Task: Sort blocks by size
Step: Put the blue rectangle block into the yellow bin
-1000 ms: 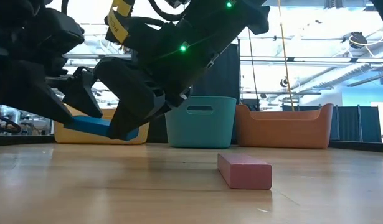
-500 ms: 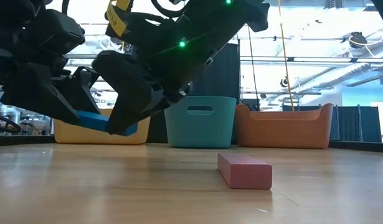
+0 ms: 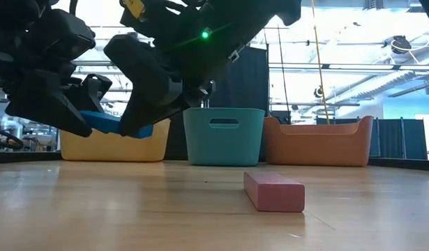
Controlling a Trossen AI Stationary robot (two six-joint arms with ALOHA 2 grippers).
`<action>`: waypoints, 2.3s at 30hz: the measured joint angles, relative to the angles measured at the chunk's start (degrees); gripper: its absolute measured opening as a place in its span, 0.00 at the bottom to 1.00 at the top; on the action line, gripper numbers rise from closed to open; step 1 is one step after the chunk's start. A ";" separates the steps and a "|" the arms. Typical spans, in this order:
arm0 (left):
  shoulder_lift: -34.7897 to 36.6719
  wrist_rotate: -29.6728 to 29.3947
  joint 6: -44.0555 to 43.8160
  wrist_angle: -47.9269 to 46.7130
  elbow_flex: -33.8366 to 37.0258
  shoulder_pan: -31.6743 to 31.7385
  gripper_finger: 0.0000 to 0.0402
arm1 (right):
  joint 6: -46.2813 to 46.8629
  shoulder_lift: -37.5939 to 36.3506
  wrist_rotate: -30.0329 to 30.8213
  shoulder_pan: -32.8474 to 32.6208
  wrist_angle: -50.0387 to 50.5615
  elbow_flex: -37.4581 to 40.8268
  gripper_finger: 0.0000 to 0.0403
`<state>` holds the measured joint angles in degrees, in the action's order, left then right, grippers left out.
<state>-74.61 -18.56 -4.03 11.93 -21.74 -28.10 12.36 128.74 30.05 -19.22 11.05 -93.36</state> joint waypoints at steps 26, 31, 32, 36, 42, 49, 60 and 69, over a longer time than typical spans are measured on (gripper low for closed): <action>18.44 -16.59 -4.57 -13.74 -0.11 6.20 0.26 | 13.21 -4.79 17.61 -2.03 19.65 0.04 0.64; 27.32 -24.95 -4.60 -21.67 -0.11 11.52 0.26 | 17.35 -5.03 19.10 -3.30 25.67 0.07 0.65; 29.05 -25.57 -4.61 -22.86 -0.10 13.06 0.26 | 18.73 -5.10 19.10 -3.52 26.42 0.16 0.65; 34.49 -25.87 -4.70 -23.83 -0.09 19.86 0.26 | 23.68 -5.17 19.06 -4.77 29.53 0.63 0.63; 37.07 -24.38 -2.42 -23.51 -0.11 31.73 0.28 | 28.01 -5.15 19.10 -7.81 30.45 0.63 0.63; 34.96 -16.82 -1.21 -23.61 -0.09 43.17 0.29 | 32.48 -5.13 22.36 -11.69 33.69 0.61 0.63; 30.18 -7.09 -1.40 -22.74 -0.09 56.62 0.29 | 33.13 -5.13 21.75 -14.38 37.33 0.61 0.62; 26.66 -6.85 -1.60 -20.02 -0.07 60.37 0.30 | 26.87 -5.10 11.70 -16.25 37.08 0.61 0.62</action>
<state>-47.95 -25.40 -5.63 -8.09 -21.80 32.27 39.23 123.63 41.75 -35.47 48.13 -92.75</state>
